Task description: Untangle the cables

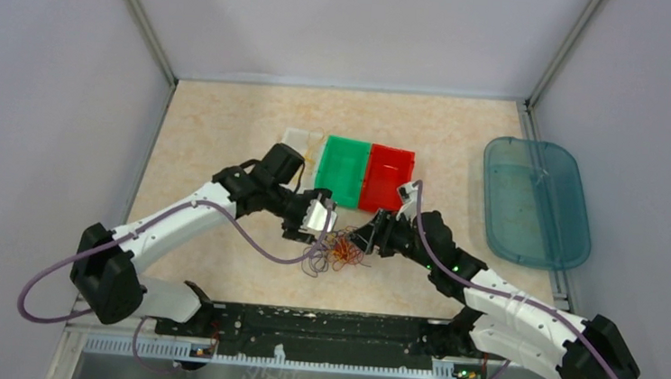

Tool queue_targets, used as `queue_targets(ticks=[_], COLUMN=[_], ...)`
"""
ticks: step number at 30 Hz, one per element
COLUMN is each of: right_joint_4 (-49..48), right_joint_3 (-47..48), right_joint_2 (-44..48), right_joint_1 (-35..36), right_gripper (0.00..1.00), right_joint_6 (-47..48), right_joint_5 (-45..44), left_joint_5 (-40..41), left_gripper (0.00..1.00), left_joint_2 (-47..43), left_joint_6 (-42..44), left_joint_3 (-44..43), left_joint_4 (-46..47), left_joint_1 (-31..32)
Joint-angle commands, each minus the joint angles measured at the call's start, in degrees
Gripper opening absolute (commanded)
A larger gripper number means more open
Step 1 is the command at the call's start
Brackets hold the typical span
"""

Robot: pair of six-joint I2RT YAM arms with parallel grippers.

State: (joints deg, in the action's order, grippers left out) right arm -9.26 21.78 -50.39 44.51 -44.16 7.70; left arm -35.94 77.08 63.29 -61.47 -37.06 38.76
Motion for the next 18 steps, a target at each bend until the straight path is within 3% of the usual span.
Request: queue_targets(ticks=[1,7,18], right_joint_4=[-0.59,0.37,-0.65], right_joint_3=[2.21,2.01,1.66], right_joint_2=[1.04,2.66,3.85], right_joint_1=[-1.06,-1.91,-2.84], right_gripper=[0.63,0.63,0.63], right_joint_6=[-0.06,0.04,0.05], right_joint_5=[1.20,1.37,1.67], left_joint_5=[-4.33,-4.22,-4.46], left_gripper=[0.73,0.56,0.49], left_joint_2=[0.13,3.67,6.08], left_joint_6=[0.61,0.17,-2.62], left_joint_3=[2.17,1.36,2.43], left_joint_4=[-0.53,-0.30,1.49], left_joint_1=[3.40,4.07,5.16])
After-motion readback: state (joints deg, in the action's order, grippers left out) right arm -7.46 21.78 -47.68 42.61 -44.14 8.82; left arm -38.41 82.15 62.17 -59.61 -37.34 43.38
